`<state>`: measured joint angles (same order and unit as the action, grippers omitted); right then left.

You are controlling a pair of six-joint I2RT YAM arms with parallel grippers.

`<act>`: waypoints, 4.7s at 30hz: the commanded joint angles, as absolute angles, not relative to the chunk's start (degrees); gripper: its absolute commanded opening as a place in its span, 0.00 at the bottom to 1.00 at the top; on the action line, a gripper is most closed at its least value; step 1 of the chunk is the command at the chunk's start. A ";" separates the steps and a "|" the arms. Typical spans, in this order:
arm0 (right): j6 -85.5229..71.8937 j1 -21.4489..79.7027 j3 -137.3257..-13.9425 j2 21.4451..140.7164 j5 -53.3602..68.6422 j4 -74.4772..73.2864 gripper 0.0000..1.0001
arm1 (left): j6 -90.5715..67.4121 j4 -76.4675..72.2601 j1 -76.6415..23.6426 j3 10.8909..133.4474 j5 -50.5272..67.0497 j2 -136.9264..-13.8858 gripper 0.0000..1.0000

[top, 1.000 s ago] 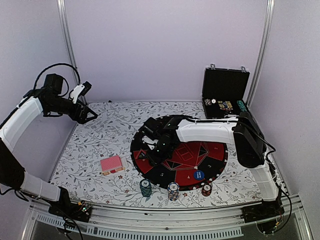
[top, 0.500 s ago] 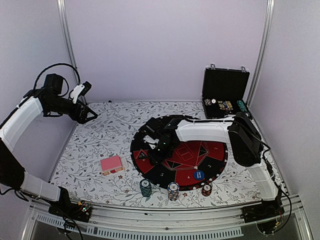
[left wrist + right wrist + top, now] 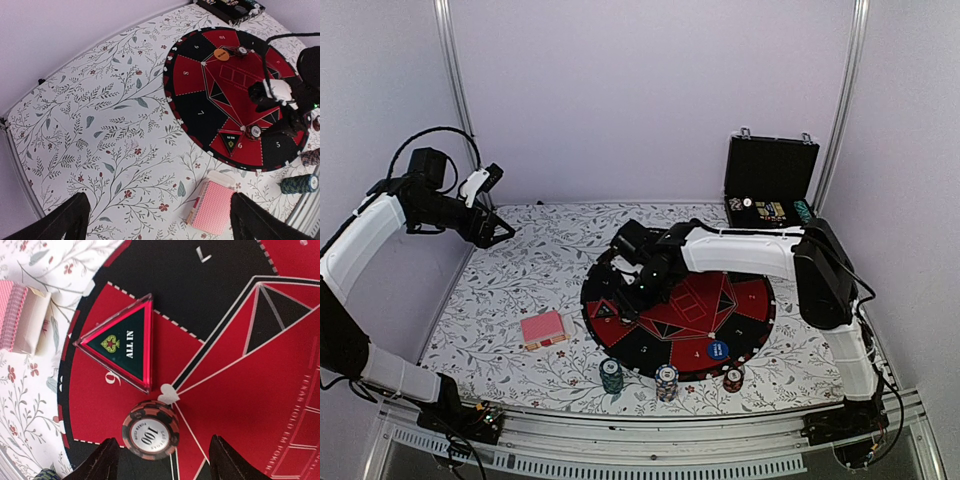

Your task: Distribute texas hold em gaming equipment

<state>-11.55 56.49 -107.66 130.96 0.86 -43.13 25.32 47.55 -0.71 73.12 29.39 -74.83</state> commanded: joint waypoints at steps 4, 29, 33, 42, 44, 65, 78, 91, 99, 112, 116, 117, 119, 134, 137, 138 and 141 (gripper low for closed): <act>-13.64 55.48 -101.18 115.59 -5.03 -44.96 0.67 | 26.35 48.93 -1.23 72.66 29.26 -74.62 1.00; -30.31 54.32 -59.05 79.84 -2.90 -52.20 0.80 | 26.87 49.55 -1.19 72.32 27.93 -74.39 1.00; -31.61 54.34 -55.76 78.98 -0.62 -51.15 0.84 | 26.74 49.07 -1.22 71.59 28.40 -74.31 1.00; -30.47 54.40 -51.78 79.17 4.80 -48.16 0.88 | 26.37 49.15 -1.23 72.76 28.58 -74.67 1.00; -30.13 54.70 -51.02 79.62 5.95 -47.34 0.88 | 26.27 49.29 -1.23 72.85 28.56 -74.78 1.00; -30.07 59.92 -50.06 89.01 3.72 -43.71 0.77 | 26.19 49.40 -1.32 73.85 28.64 -75.25 1.00; -29.97 60.62 -51.22 91.84 3.94 -41.41 0.57 | 26.36 49.57 -1.32 74.31 28.13 -75.45 1.00; -30.41 60.85 -52.32 90.41 2.69 -43.82 0.47 | 26.46 49.49 -1.32 74.44 28.19 -75.76 1.00; -30.32 60.88 -54.03 88.75 1.58 -46.43 0.41 | 26.45 49.48 -1.32 74.53 28.21 -75.81 1.00; -29.92 59.14 -55.50 86.99 0.35 -48.07 0.23 | 26.63 49.48 -1.32 74.84 27.82 -75.67 1.00; -28.42 54.65 -55.59 85.35 -2.01 -48.19 0.22 | 26.70 49.48 -1.32 74.80 27.86 -75.59 1.00; -28.00 53.51 -55.74 84.95 -2.55 -48.09 0.22 | 26.72 49.53 -1.32 74.79 27.86 -75.59 1.00; -26.71 51.34 -56.12 84.88 -3.08 -47.37 0.21 | 26.67 49.53 -1.32 74.92 27.79 -75.59 1.00; -21.23 43.26 -55.08 92.57 -4.05 -39.05 0.20 | 26.86 50.19 -1.32 75.50 27.63 -75.56 1.00; -21.51 43.03 -54.12 92.78 -4.12 -38.13 0.20 | 26.82 50.18 -1.32 75.62 27.84 -75.80 1.00; -21.59 42.90 -53.86 92.93 -4.05 -37.53 0.21 | 26.81 50.21 -1.32 75.71 27.92 -75.89 1.00; -21.71 42.55 -53.00 93.62 -3.84 -36.51 0.24 | 26.72 50.19 -1.32 75.98 28.08 -76.02 1.00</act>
<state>-21.82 43.31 -54.22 92.42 -3.11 -39.20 26.37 49.21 -0.75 74.17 27.73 -75.48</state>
